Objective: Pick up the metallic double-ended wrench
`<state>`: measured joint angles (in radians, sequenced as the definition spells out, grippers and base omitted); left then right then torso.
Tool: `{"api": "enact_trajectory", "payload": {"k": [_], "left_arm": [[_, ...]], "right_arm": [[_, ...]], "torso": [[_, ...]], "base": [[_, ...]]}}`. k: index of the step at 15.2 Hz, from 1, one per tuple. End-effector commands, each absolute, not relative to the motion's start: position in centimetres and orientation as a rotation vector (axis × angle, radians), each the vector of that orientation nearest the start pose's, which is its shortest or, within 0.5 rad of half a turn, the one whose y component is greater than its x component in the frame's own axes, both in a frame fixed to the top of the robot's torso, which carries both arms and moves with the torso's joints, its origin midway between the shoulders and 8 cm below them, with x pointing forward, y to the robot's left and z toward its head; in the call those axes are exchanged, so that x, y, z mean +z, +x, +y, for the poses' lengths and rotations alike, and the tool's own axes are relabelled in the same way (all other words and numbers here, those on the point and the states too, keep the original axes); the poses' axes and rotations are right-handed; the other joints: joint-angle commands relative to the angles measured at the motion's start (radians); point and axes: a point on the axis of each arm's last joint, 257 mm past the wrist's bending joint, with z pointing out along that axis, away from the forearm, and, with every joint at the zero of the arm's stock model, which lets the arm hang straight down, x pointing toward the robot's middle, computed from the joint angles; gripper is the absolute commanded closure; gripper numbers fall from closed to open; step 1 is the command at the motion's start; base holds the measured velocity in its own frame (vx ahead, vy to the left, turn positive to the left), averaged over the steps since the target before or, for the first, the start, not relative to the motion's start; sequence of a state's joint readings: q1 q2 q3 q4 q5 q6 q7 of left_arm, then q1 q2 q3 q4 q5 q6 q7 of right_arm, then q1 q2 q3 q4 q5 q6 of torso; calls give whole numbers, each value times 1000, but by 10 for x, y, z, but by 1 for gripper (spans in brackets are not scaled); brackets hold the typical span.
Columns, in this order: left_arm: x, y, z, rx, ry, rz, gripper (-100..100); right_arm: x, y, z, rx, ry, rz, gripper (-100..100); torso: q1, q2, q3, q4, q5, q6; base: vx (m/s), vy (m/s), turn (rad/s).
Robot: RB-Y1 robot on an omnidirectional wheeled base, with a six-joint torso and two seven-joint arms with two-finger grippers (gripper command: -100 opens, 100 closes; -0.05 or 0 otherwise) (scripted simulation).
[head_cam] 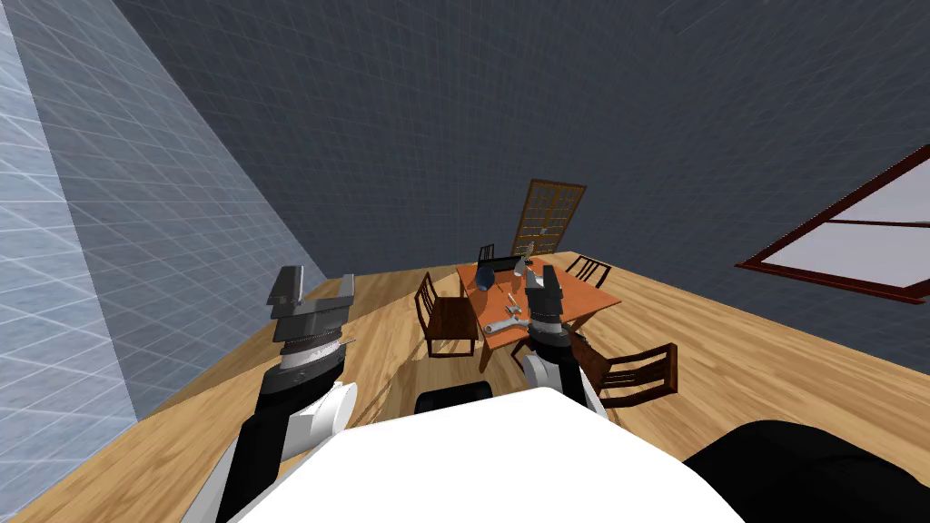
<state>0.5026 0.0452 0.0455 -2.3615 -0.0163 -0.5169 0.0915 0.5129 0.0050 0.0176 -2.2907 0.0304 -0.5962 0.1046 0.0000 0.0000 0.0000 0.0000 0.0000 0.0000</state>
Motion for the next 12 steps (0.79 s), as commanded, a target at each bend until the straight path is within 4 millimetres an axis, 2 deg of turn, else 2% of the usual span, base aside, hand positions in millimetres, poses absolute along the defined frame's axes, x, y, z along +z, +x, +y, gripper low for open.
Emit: {"api": "enact_trajectory", "payload": {"k": [1, 7, 9, 10, 12], "left_arm": [[63, 322, 280, -1357, -561, 572, 0], [63, 322, 280, -1357, -561, 572, 0], [63, 322, 280, -1357, -561, 572, 0], [63, 322, 280, -1357, -561, 572, 0], [63, 322, 280, -1357, -561, 572, 0]], "right_arm": [[41, 328, -262, 1221, 500, 615, -100], [31, 340, -237, 1219, 392, 734, -100], [21, 350, -221, 1211, 329, 805, -100], [20, 350, -221, 1211, 327, 808, -100], [6, 361, -203, 1199, 258, 888, -100]], "torso": [[0, 0, 0, 0, 0, 0], [-1, 2, 1, 0, 0, -1], [-1, 2, 1, 1, 0, 0], [-1, 2, 1, 1, 0, -1], [-1, 2, 1, 0, 0, -1]], "base": [[-6, 0, 43], [-26, -6, 107], [-36, -12, 168], [-31, -15, 133], [-34, -13, 180]]}}
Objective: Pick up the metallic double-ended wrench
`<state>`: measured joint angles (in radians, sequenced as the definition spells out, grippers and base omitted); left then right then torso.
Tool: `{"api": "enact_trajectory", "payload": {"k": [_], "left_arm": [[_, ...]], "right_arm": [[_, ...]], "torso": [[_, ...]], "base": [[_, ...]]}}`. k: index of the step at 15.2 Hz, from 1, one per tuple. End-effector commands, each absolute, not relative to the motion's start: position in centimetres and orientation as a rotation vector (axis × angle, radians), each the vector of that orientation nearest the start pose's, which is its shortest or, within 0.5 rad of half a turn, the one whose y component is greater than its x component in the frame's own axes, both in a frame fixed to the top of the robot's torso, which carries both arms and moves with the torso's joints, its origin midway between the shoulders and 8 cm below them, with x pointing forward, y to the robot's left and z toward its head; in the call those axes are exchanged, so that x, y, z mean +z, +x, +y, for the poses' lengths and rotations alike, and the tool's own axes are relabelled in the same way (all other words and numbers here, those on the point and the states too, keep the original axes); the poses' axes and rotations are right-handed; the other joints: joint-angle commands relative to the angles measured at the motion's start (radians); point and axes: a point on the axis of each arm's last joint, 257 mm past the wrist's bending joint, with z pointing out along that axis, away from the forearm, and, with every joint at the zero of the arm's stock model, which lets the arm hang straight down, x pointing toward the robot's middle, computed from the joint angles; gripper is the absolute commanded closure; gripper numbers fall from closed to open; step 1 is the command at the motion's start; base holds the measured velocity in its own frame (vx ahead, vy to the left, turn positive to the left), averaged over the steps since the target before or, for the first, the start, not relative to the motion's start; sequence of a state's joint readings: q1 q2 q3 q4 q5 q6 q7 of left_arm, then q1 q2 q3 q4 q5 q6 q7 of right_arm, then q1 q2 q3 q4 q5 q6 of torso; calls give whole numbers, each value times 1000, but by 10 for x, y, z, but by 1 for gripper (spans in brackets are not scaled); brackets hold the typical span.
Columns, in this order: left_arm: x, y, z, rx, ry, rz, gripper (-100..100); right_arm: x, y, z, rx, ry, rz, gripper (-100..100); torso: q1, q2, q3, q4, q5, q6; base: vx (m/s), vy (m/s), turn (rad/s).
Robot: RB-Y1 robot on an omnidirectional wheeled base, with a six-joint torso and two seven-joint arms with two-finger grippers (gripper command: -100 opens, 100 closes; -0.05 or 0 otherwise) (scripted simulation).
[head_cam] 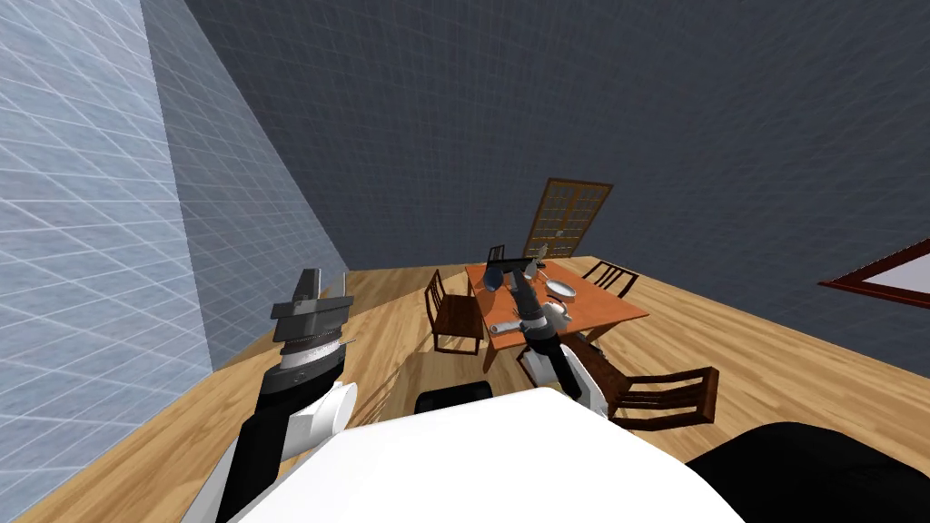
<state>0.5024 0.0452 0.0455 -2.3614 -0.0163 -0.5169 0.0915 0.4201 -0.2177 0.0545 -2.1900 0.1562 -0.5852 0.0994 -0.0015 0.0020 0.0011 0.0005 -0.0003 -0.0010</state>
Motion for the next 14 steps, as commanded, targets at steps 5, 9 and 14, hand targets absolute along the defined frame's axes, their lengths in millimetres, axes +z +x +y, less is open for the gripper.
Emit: {"api": "enact_trajectory", "payload": {"k": [5, 9, 14], "left_arm": [[63, 322, 280, -1357, -561, 572, 0], [63, 322, 280, -1357, -561, 572, 0], [63, 322, 280, -1357, -561, 572, 0]], "right_arm": [[-27, 377, -173, 1171, 139, 1030, -100], [-60, 386, -153, 1134, 30, 1149, -100], [-100, 392, -136, 1087, -84, 1275, -100]], "torso": [[0, 0, 0, 0, 0, 0], [0, -1, -1, 0, 0, 1], [0, -2, -1, 0, 0, 0]], "base": [[-31, -15, 174], [-22, -15, 173], [-13, -12, 169]]}}
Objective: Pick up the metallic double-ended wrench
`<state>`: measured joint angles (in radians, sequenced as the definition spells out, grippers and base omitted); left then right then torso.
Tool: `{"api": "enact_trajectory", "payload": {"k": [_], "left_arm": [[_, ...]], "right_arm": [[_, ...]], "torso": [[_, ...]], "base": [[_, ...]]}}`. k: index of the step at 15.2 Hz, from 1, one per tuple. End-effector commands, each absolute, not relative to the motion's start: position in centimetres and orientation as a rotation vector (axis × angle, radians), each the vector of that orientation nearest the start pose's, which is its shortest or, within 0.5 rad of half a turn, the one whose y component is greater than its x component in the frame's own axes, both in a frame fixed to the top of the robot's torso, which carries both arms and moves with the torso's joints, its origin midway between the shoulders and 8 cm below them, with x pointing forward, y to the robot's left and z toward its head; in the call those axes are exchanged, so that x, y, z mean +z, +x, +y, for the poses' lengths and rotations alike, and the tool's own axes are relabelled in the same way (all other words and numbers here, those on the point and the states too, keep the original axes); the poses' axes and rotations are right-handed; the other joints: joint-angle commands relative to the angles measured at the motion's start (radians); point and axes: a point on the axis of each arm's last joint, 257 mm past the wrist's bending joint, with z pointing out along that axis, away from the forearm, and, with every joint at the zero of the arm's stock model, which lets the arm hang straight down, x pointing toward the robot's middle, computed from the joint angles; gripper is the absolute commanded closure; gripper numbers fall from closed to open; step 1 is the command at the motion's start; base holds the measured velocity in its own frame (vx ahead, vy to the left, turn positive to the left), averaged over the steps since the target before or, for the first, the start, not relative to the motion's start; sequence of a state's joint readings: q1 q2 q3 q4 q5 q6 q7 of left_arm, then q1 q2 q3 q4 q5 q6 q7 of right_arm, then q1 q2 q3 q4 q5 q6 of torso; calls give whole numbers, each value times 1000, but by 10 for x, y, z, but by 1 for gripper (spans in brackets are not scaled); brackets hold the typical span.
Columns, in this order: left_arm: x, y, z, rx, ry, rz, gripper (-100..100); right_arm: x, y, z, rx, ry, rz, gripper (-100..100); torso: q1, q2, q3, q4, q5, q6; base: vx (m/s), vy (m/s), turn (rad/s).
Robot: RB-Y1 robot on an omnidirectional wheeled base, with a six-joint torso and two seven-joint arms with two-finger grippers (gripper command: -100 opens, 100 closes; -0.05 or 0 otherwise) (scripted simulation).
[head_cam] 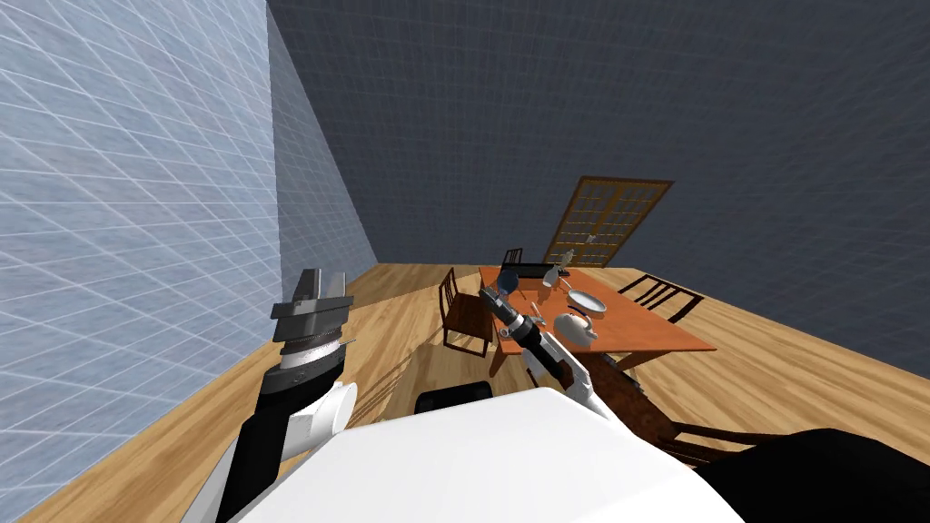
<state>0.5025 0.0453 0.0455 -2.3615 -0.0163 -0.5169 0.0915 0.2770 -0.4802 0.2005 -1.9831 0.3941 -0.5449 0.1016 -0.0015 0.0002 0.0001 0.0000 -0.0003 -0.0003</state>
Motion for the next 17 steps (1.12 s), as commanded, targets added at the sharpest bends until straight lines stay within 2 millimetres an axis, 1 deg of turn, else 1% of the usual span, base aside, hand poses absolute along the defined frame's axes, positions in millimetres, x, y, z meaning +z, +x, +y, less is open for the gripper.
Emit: {"api": "enact_trajectory", "payload": {"k": [1, 2, 3, 4, 5, 6, 7, 8, 9, 10, 11, 12, 13, 14, 15, 16, 17], "left_arm": [[63, 322, 280, -1357, -561, 572, 0], [63, 322, 280, -1357, -561, 572, 0], [63, 322, 280, -1357, -561, 572, 0], [63, 322, 280, -1357, -561, 572, 0], [63, 322, 280, -1357, -561, 572, 0], [63, 322, 280, -1357, -561, 572, 0], [63, 322, 280, -1357, -561, 572, 0], [63, 322, 280, -1357, -561, 572, 0], [63, 322, 280, -1357, -561, 572, 0], [63, 322, 280, -1357, -561, 572, 0], [63, 322, 280, -1357, -561, 572, 0], [63, 322, 280, -1357, -561, 572, 0], [63, 322, 280, -1357, -561, 572, 0], [63, 322, 280, -1357, -561, 572, 0], [63, 322, 280, -1357, -561, 572, 0], [63, 322, 280, -1357, -561, 572, 0], [63, 322, 280, -1357, -561, 572, 0]], "right_arm": [[-117, 393, -127, 1064, -150, 1327, -100], [-122, 394, -129, 1059, -145, 1340, -100], [-122, 394, -129, 1059, -145, 1340, -100], [-146, 395, -125, 1026, -209, 1405, -100], [-146, 395, -125, 1026, -209, 1406, -100], [-171, 396, -122, 993, -270, 1469, -100], [-172, 395, -123, 989, -275, 1473, -100], [-198, 395, -121, 956, -333, 1533, -100], [-199, 394, -123, 948, -344, 1540, -100], [-220, 391, -121, 917, -410, 1589, -100], [-227, 392, -127, 902, -416, 1608, -100], [-247, 388, -125, 871, -485, 1651, -100], [-256, 388, -133, 852, -489, 1675, -100], [-277, 384, -134, 818, -555, 1718, -100], [-285, 383, -144, 799, -564, 1742, -100], [-285, 383, -144, 799, -564, 1742, -100], [-311, 377, -153, 749, -639, 1800, -100]], "torso": [[0, 0, 0, 0, 0, 0], [0, 0, 0, 0, 0, 0], [0, 0, 0, 0, 0, 0], [0, 0, 0, 0, 0, 0], [0, -1, 0, 0, 0, 0], [0, -1, 0, 0, 0, 0], [0, -1, 0, 0, 0, 0], [0, -1, 0, 0, 0, 0], [-1, -1, 0, 0, 0, 0], [-1, -1, 0, 0, 0, 0], [-1, -1, -1, 0, 0, 0], [-1, -1, -1, 0, 0, 0], [-1, -1, -1, 0, 0, 0], [-1, -1, -1, 0, 0, 0], [-1, -2, -1, 0, 0, 0], [-1, -2, -1, 0, 0, 0], [-1, -1, -1, 0, 0, 1]], "base": [[-10, -12, 174], [-9, -14, 136], [-6, -12, 38], [-5, -9, 129], [-4, -12, 151], [-5, -16, 168], [-4, -18, 160], [-4, -19, 201], [-3, -20, 151], [-2, -22, 138], [-1, -21, 131], [5, -18, 185], [7, -20, 156], [8, -22, 148], [6, -21, 138], [4, -17, 54], [8, -16, 119]]}}
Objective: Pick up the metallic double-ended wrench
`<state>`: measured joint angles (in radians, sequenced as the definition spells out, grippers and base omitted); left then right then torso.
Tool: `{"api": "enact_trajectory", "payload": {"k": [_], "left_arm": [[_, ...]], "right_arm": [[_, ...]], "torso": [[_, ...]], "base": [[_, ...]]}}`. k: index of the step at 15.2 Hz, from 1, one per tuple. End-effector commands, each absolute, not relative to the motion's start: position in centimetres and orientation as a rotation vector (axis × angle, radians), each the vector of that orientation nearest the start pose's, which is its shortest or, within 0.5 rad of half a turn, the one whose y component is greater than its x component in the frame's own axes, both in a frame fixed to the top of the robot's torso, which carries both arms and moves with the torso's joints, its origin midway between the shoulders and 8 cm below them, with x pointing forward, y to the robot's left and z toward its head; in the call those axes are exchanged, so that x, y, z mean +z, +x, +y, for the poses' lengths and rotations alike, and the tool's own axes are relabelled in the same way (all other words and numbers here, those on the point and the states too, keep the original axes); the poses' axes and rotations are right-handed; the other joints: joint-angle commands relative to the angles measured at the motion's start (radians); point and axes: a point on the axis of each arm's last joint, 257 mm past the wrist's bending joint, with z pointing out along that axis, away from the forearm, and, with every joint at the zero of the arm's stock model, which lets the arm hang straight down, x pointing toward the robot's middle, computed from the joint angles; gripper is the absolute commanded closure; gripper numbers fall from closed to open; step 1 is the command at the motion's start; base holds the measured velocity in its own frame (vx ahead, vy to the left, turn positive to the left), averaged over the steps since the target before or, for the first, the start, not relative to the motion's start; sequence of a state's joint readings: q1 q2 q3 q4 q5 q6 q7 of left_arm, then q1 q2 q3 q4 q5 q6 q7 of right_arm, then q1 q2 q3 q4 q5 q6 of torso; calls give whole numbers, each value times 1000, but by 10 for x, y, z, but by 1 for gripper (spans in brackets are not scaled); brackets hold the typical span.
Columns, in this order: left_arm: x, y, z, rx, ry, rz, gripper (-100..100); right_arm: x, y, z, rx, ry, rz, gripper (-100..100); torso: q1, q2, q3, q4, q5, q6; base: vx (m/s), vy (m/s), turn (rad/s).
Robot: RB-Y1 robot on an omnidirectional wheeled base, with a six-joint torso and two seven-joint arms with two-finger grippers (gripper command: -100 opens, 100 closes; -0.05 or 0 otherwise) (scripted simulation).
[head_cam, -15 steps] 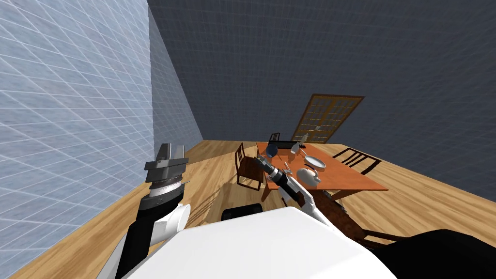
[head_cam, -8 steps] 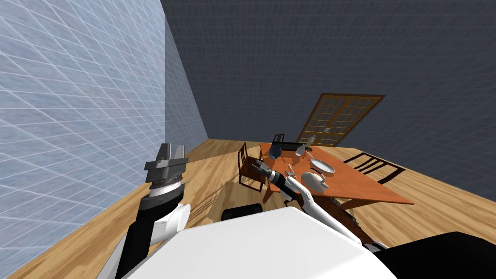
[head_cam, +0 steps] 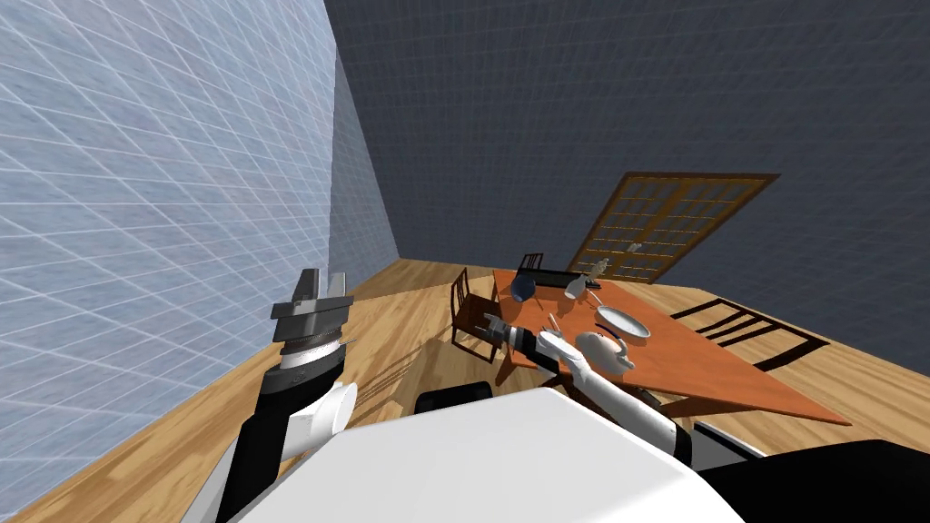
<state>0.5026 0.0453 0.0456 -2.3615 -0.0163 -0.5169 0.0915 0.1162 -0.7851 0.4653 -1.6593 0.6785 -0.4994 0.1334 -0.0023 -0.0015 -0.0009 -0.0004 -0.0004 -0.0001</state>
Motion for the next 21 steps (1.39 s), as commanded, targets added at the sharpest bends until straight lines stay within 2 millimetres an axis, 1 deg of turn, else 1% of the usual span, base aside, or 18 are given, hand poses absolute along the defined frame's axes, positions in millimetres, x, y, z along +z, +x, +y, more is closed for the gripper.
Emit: {"api": "enact_trajectory", "payload": {"k": [1, 2, 3, 4, 5, 6, 7, 8, 10, 11, 12, 13, 14, 15, 17, 18, 20, 21], "left_arm": [[63, 322, 280, -1357, -561, 572, 0], [63, 322, 280, -1357, -561, 572, 0], [63, 322, 280, -1357, -561, 572, 0], [63, 322, 280, -1357, -561, 572, 0], [63, 322, 280, -1357, -561, 572, 0], [63, 322, 280, -1357, -561, 572, 0], [63, 322, 280, -1357, -561, 572, 0], [63, 322, 280, -1357, -561, 572, 0], [63, 322, 280, -1357, -561, 572, 0], [63, 322, 280, -1357, -561, 572, 0], [63, 322, 280, -1357, -561, 572, 0], [63, 322, 280, -1357, -561, 572, 0], [63, 322, 280, -1357, -561, 572, 0], [63, 322, 280, -1357, -561, 572, 0], [63, 322, 280, -1357, -561, 572, 0], [63, 322, 280, -1357, -561, 572, 0], [63, 322, 280, -1357, -561, 572, 0], [63, 322, 280, -1357, -561, 572, 0]], "right_arm": [[-314, 377, -157, 742, -640, 1808, -100], [-334, 374, -173, 682, -711, 1856, -100], [-342, 370, -174, 682, -717, 1873, -100], [-363, 364, -192, 621, -788, 1921, -100], [-368, 360, -194, 619, -794, 1936, -100], [-388, 355, -211, 562, -857, 1978, -100], [-394, 350, -218, 555, -871, 1997, -100], [-410, 346, -240, 489, -932, 2036, -100], [-417, 337, -243, 490, -948, 2057, -100], [-434, 329, -271, 420, -1020, 2103, -100], [-439, 323, -271, 426, -1025, 2114, -100], [-450, 316, -299, 357, -1093, 2151, -100], [-457, 308, -301, 363, -1101, 2170, -100], [-469, 296, -325, 306, -1170, 2205, -100], [-474, 291, -331, 301, -1175, 2223, -100], [-483, 279, -363, 231, -1238, 2265, -100], [-487, 273, -361, 243, -1249, 2273, -100], [-495, 259, -393, 180, -1312, 2314, -100]], "torso": [[0, 0, 0, 0, 0, 0], [0, 0, 0, 0, 0, 0], [0, 0, 0, 0, 0, 0], [0, -1, 0, 0, 0, 0], [0, -1, 0, 0, 0, 0], [0, -1, 0, 0, 0, 0], [0, -1, -1, 0, 0, 0], [0, -1, -1, 0, 0, 0], [0, -1, -1, 0, 0, 0], [0, -1, -1, 0, 0, 0], [0, -1, -1, 0, 0, 0], [0, -1, -1, 0, 0, 0], [1, -2, -1, 0, 0, 0], [0, -2, -1, 0, 0, 0], [0, -3, -1, -1, 0, 1], [1, -2, -1, 0, 0, 0], [1, -2, -1, 0, 0, 0], [1, -2, -1, 0, 0, 0]], "base": [[10, -19, 111], [11, -22, 159], [13, -23, 144], [18, -23, 163], [18, -23, 109], [21, -19, 142], [23, -21, 123], [29, -21, 121], [25, -21, 72], [23, -14, 89], [24, -14, 103], [33, -13, 144], [36, -18, 115], [45, -18, 118], [37, -15, 52], [31, -10, 85], [33, -9, 67], [36, 1, 74]]}}
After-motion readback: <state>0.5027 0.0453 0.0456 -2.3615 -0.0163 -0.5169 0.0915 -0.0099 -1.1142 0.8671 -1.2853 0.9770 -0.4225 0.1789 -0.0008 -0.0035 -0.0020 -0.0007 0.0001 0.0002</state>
